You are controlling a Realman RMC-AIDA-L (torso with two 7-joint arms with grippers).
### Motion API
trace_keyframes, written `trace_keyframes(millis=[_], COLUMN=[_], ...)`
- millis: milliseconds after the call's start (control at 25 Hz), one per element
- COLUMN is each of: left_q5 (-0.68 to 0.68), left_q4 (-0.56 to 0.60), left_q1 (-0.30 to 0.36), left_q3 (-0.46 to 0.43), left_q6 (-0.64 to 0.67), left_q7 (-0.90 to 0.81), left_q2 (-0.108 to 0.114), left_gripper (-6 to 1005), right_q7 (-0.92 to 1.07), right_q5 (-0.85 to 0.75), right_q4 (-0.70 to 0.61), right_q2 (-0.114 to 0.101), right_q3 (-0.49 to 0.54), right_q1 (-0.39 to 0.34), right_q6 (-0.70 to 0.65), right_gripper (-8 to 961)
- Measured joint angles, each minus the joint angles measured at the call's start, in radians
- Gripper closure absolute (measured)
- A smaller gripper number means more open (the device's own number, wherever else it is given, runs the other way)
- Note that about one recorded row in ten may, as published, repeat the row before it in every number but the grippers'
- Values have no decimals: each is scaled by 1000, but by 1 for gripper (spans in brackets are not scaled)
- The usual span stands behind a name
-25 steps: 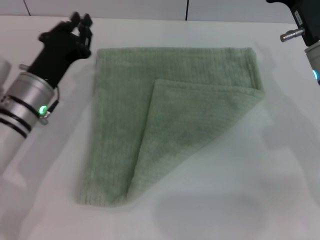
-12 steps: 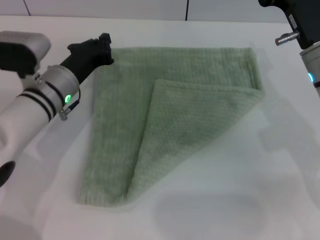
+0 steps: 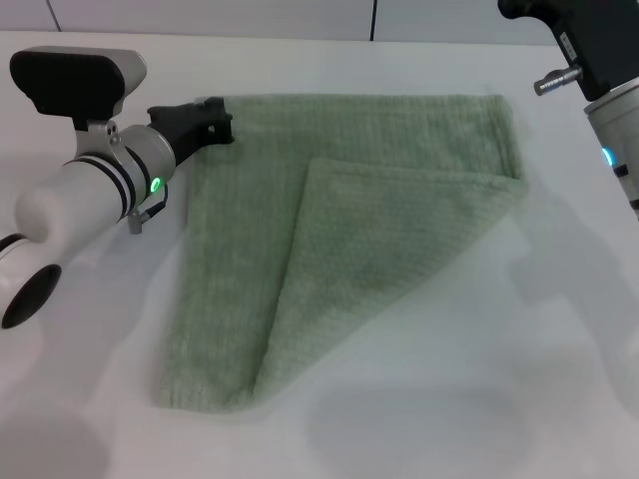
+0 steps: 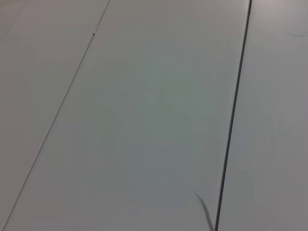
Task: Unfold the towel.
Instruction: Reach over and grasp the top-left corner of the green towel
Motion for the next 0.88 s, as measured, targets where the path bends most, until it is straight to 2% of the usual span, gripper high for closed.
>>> trace_keyframes(millis=[200,520,600,640,760,800,840,880], left_q5=[-2,-2,-1,-1,-1,1,1,2], left_q4=[11,18,18,18,18,19,19,19], left_q1=[-27,-40,-40,-40,-41,-41,-41,-41], left_q3=[-3,-3,-3,-3,-3,-1,-1,0], left_q6=[-73,-85,-86,-86,-86,-87,-87,-88], left_q7=[0,0,0,0,0,0,0,0], left_q2=[2,1,1,1,1,1,1,1], left_gripper=[1001,1000,1000,1000,1000,1000,1000,1000], right_q7=[0,8,64,64,140,172,172,180], right_q5=[0,0,0,0,0,-3,-3,-5], right_q4=[-3,-13,-49,-49,-121,-177,-177,-200], right_q2=[0,1,0,0,-5,-8,-8,-9], right_q3=[-14,-38,-33,-33,-8,14,14,22], right_q1=[5,17,20,20,29,42,42,47], right_q6=[0,41,132,132,304,438,438,492], right_gripper=[138,138,138,138,138,138,138,139])
